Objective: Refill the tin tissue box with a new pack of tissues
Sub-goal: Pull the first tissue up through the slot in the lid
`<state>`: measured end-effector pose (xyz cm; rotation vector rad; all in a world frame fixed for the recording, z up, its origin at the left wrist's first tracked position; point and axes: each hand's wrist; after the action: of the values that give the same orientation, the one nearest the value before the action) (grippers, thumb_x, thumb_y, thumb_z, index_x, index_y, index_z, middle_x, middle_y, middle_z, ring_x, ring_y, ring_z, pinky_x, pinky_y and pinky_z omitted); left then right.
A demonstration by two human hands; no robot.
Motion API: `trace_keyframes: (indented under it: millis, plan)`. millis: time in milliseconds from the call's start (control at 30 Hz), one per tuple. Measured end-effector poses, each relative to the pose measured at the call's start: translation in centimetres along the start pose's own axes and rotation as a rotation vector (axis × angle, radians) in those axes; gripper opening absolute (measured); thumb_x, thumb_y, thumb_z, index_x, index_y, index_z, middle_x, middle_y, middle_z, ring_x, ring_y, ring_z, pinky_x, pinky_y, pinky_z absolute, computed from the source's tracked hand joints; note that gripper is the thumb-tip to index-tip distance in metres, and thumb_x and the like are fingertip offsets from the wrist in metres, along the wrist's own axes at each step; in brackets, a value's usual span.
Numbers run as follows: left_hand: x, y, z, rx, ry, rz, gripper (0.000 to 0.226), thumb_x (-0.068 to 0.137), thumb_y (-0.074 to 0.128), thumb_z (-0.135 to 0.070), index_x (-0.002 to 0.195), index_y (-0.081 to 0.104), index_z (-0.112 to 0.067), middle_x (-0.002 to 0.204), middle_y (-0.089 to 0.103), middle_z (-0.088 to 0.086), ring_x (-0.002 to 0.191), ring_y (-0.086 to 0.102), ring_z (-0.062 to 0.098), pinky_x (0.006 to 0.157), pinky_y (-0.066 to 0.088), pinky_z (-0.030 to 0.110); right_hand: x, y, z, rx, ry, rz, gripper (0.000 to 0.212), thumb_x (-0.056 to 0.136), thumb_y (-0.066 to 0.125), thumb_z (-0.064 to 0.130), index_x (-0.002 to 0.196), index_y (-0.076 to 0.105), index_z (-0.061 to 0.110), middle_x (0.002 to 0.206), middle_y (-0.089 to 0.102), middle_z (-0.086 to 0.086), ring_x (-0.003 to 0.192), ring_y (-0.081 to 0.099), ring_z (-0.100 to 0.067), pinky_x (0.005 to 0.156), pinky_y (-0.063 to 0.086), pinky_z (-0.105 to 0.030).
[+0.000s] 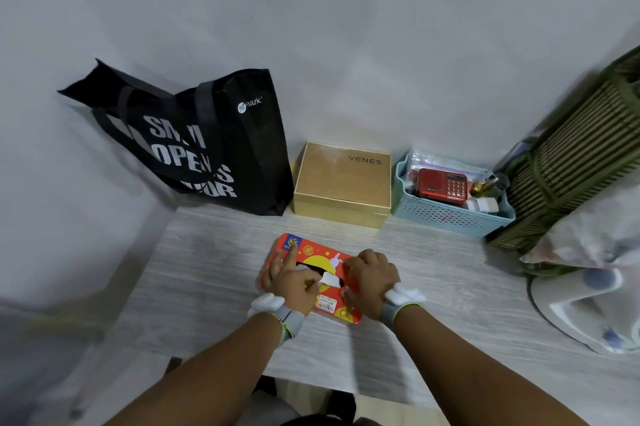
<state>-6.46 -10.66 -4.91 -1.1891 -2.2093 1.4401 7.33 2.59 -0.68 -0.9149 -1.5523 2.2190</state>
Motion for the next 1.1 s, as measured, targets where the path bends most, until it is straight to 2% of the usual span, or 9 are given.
trace_keyframes:
  millis: [67, 167, 267, 467, 634, 900, 1101]
  plan:
    - [-0.3, -0.1, -0.4, 0.011, 0.031, 0.020, 0.014, 0.081, 0.067, -0.045, 0.094, 0.073, -0.047, 0.161, 0.017, -0.014, 0.149, 0.008, 0.023, 0.115, 0.014, 0.044, -0.2, 0.5, 0.0, 0.017, -0.010, -0.008, 0.051, 0.082, 0.059, 0.051, 0.130, 0.053, 0.034, 0.127, 0.049, -0.001, 0.117, 0.045, -0.027, 0.092, 0.042, -0.037]
    - [-0.3, -0.6, -0.4, 0.032, 0.087, 0.067, 0.021, 0.083, 0.065, -0.049, 0.103, 0.070, -0.052, 0.161, 0.015, -0.016, 0.149, 0.007, 0.020, 0.115, 0.013, 0.042, 0.2, 1.1, 0.2, 0.065, -0.014, -0.017, 0.046, 0.084, 0.056, 0.050, 0.127, 0.056, 0.033, 0.122, 0.051, 0.000, 0.112, 0.047, -0.026, 0.087, 0.044, -0.035]
    - [0.9, -2.4, 3.1, 0.051, 0.149, 0.085, 0.022, 0.083, 0.064, -0.049, 0.104, 0.068, -0.055, 0.161, 0.017, -0.016, 0.149, 0.010, 0.020, 0.114, 0.014, 0.043, 2.0, 1.4, 3.3, 0.098, -0.025, -0.030, 0.041, 0.086, 0.055, 0.045, 0.126, 0.056, 0.033, 0.120, 0.053, 0.000, 0.109, 0.048, -0.026, 0.085, 0.044, -0.034]
    - [0.7, -2.6, 4.0, 0.095, 0.245, 0.093, 0.025, 0.084, 0.062, -0.046, 0.106, 0.066, -0.058, 0.161, 0.019, -0.014, 0.149, 0.011, 0.022, 0.111, 0.016, 0.045, 2.6, 1.5, 3.7, 0.127, -0.041, -0.020, 0.039, 0.087, 0.054, 0.036, 0.126, 0.057, 0.034, 0.116, 0.053, -0.002, 0.105, 0.048, -0.028, 0.085, 0.042, -0.034]
    - [0.3, -2.7, 5.3, 0.116, 0.258, 0.121, 0.028, 0.084, 0.056, -0.051, 0.108, 0.058, -0.067, 0.161, 0.016, -0.016, 0.149, 0.011, 0.020, 0.111, 0.018, 0.045, 2.5, 2.5, 3.9, 0.136, -0.064, -0.030, 0.025, 0.085, 0.053, 0.035, 0.108, 0.065, 0.034, 0.107, 0.055, -0.002, 0.097, 0.051, -0.029, 0.079, 0.043, -0.035]
    - [1.1, -3.5, 5.6, 0.120, 0.341, 0.156, 0.025, 0.087, 0.057, -0.048, 0.104, 0.060, -0.067, 0.161, 0.015, -0.016, 0.149, 0.011, 0.022, 0.112, 0.018, 0.047, 2.2, 2.2, 4.4, 0.168, 0.018, -0.005, 0.035, 0.077, 0.056, 0.046, 0.109, 0.067, 0.037, 0.111, 0.053, 0.001, 0.100, 0.052, -0.026, 0.081, 0.041, -0.032]
    - [1.2, -4.2, 5.7, 0.126, 0.370, 0.204, 0.022, 0.089, 0.055, -0.048, 0.103, 0.063, -0.063, 0.162, 0.008, -0.017, 0.149, 0.007, 0.020, 0.111, 0.017, 0.047, 2.4, 3.3, 4.8, 0.072, 0.028, -0.007, 0.050, 0.075, 0.050, 0.050, 0.123, 0.060, 0.045, 0.114, 0.048, 0.000, 0.107, 0.049, -0.027, 0.088, 0.036, -0.035]
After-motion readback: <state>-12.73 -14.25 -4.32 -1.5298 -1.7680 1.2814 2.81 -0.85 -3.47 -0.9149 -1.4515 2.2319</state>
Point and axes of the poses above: each hand's wrist, its own x-axis towards the middle knuckle, its own y-axis out of the palm, z = x × y
